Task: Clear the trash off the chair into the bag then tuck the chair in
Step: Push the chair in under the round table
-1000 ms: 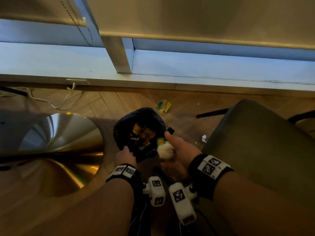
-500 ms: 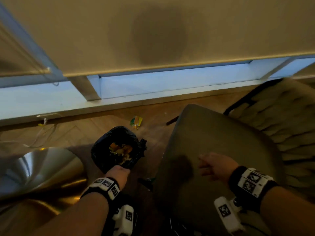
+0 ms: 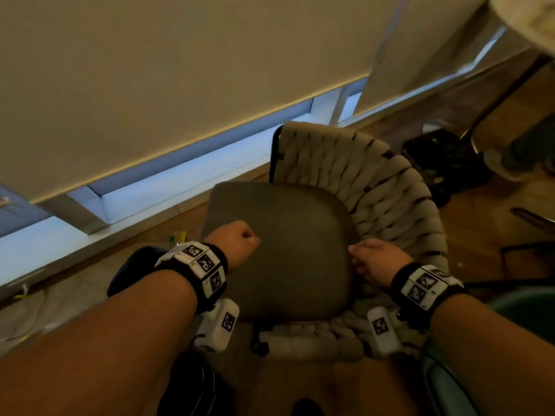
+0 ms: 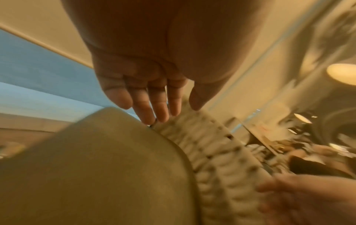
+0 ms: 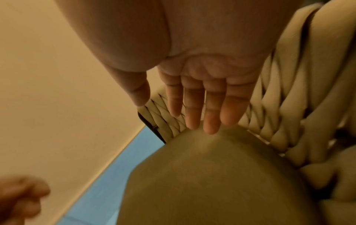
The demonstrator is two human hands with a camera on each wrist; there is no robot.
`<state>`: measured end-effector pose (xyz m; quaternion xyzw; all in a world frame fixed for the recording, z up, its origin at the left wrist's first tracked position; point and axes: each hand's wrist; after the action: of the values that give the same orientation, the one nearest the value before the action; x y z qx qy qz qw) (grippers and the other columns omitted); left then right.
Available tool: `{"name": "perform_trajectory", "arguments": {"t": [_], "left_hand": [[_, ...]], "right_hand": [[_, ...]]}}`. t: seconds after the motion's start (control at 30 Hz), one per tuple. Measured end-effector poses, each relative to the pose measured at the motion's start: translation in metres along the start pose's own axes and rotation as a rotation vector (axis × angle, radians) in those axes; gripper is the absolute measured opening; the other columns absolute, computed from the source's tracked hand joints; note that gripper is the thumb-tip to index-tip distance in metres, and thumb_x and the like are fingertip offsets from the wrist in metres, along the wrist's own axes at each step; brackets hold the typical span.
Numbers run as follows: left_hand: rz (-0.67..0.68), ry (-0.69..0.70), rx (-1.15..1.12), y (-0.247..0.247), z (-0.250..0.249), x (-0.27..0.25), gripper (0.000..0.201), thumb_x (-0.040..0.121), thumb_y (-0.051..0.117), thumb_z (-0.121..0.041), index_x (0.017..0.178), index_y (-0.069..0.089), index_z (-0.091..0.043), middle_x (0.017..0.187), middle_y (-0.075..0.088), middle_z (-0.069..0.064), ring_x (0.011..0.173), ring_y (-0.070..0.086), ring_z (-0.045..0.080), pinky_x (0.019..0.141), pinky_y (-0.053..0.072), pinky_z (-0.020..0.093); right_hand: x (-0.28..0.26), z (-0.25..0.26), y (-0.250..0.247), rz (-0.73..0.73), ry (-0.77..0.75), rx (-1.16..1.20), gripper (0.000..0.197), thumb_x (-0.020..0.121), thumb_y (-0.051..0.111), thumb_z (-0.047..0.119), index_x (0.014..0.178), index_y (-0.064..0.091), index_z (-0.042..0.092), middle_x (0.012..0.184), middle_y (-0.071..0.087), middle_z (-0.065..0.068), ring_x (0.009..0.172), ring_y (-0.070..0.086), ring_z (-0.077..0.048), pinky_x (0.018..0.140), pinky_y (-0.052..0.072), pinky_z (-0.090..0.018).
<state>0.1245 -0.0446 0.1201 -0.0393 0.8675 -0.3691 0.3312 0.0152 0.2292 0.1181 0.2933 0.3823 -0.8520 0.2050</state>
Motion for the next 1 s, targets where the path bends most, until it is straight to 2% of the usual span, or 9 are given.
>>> {"name": "perform_trajectory", "arguments": {"t": [0.17, 0.23, 0.27, 0.33, 0.43, 0.63, 0.77, 0.9, 1.0], "left_hand": [[0.307, 0.071, 0.189, 0.131, -0.062, -0.061, 0.038, 0.09, 0.048, -0.049, 0.11, 0.062, -0.02, 0.115, 0.063, 0.006, 0.102, 0.059, 0.026, 0.087, 0.045, 0.035], [0.334, 0.09, 0.353, 0.179, -0.067, -0.087, 0.048, 0.086, 0.04, -0.061, 0.111, 0.059, -0.024, 0.118, 0.062, 0.006, 0.109, 0.057, 0.03, 0.092, 0.042, 0.044], [0.263, 0.112, 0.433, 0.194, -0.066, -0.098, 0.05, 0.084, 0.037, -0.066, 0.11, 0.056, -0.028, 0.117, 0.061, 0.004, 0.11, 0.055, 0.03, 0.092, 0.04, 0.048], [0.101, 0.18, 0.505, 0.207, -0.058, -0.109, 0.05, 0.082, 0.032, -0.07, 0.105, 0.054, -0.031, 0.111, 0.061, 0.0, 0.107, 0.054, 0.027, 0.09, 0.038, 0.049], [0.017, 0.206, 0.482, 0.208, -0.042, -0.118, 0.05, 0.084, 0.025, -0.07, 0.095, 0.054, -0.031, 0.103, 0.06, -0.003, 0.1, 0.054, 0.024, 0.086, 0.037, 0.046], [-0.153, 0.144, 0.455, 0.222, 0.015, -0.172, 0.046, 0.085, 0.023, -0.061, 0.074, 0.055, -0.029, 0.075, 0.056, -0.009, 0.076, 0.054, 0.014, 0.075, 0.035, 0.036], [-0.131, 0.148, 0.434, 0.227, 0.059, -0.225, 0.041, 0.082, 0.026, -0.058, 0.069, 0.052, -0.03, 0.069, 0.051, -0.009, 0.069, 0.048, 0.012, 0.071, 0.033, 0.035], [-0.087, 0.085, 0.44, 0.235, 0.104, -0.276, 0.036, 0.078, 0.039, -0.057, 0.07, 0.06, -0.03, 0.073, 0.063, -0.011, 0.075, 0.059, 0.01, 0.077, 0.041, 0.038], [-0.072, 0.021, 0.386, 0.233, 0.132, -0.307, 0.025, 0.07, 0.046, -0.057, 0.064, 0.055, -0.035, 0.07, 0.058, -0.015, 0.076, 0.062, 0.01, 0.076, 0.044, 0.038]], "right_hand": [[-0.039, -0.086, -0.025, 0.158, -0.138, -0.81, 0.032, 0.092, 0.047, 0.042, 0.106, 0.064, 0.019, 0.103, 0.062, -0.004, 0.098, 0.057, -0.023, 0.081, 0.045, -0.034], [-0.055, -0.118, -0.023, 0.164, -0.318, -1.053, 0.036, 0.094, 0.037, 0.039, 0.117, 0.06, 0.024, 0.118, 0.063, -0.003, 0.121, 0.049, -0.027, 0.098, 0.039, -0.041], [-0.059, -0.129, -0.019, 0.124, -0.384, -1.053, 0.038, 0.094, 0.034, 0.039, 0.121, 0.058, 0.027, 0.126, 0.061, 0.001, 0.132, 0.039, -0.027, 0.107, 0.031, -0.045], [-0.061, -0.139, -0.011, 0.041, -0.409, -0.981, 0.037, 0.095, 0.032, 0.039, 0.118, 0.059, 0.029, 0.127, 0.06, 0.005, 0.134, 0.036, -0.023, 0.111, 0.021, -0.044], [-0.071, -0.14, 0.009, 0.007, -0.386, -0.958, 0.033, 0.094, 0.03, 0.045, 0.102, 0.059, 0.031, 0.113, 0.062, 0.006, 0.116, 0.05, -0.02, 0.105, 0.025, -0.045], [-0.14, -0.165, 0.064, 0.134, -0.413, -1.034, 0.046, 0.093, 0.021, 0.05, 0.112, 0.058, 0.032, 0.116, 0.06, 0.005, 0.115, 0.048, -0.023, 0.103, 0.026, -0.049], [-0.193, -0.181, 0.107, 0.242, -0.434, -1.013, 0.055, 0.091, 0.018, 0.054, 0.108, 0.062, 0.026, 0.114, 0.063, 0.001, 0.11, 0.052, -0.023, 0.098, 0.031, -0.049], [-0.232, -0.198, 0.151, 0.413, -0.427, -0.991, 0.059, 0.089, 0.022, 0.056, 0.125, 0.055, 0.023, 0.13, 0.056, -0.007, 0.119, 0.049, -0.027, 0.101, 0.03, -0.048], [-0.244, -0.203, 0.183, 0.647, -0.379, -1.015, 0.07, 0.086, 0.027, 0.061, 0.144, 0.037, 0.023, 0.151, 0.038, -0.013, 0.137, 0.035, -0.032, 0.11, 0.023, -0.049]]}}
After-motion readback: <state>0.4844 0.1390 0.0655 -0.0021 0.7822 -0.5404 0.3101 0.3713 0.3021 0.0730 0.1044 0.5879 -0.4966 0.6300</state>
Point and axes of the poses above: each hand's wrist, its own x-axis towards the middle knuckle, its own y-axis out of the palm, z = x × y
